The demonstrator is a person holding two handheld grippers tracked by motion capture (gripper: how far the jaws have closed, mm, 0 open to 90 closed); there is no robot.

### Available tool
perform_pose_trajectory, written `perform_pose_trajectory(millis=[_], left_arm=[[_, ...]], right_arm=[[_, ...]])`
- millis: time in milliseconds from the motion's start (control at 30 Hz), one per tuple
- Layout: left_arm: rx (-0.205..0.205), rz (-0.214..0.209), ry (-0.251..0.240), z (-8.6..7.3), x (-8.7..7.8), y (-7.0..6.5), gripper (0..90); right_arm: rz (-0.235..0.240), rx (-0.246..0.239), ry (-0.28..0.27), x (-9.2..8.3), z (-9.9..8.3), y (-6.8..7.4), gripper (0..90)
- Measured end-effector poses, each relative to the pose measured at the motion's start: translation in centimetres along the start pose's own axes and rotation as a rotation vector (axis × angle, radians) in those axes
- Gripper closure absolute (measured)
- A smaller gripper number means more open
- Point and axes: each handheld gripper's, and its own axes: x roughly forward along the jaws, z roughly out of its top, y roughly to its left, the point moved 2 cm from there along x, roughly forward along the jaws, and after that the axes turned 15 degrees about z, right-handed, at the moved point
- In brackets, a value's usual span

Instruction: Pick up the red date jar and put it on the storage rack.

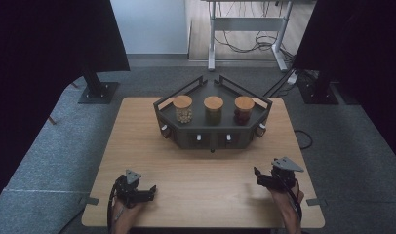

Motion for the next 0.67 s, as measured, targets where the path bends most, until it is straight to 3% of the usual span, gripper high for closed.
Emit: perform_pose_trajectory(millis=[667], left_arm=[[0.000,0.000,0.000,0.0,0.0,0.0,1.0]], right_arm=[[0.009,0.049,0.061,0.9,-2.5,-0.2,12.9]])
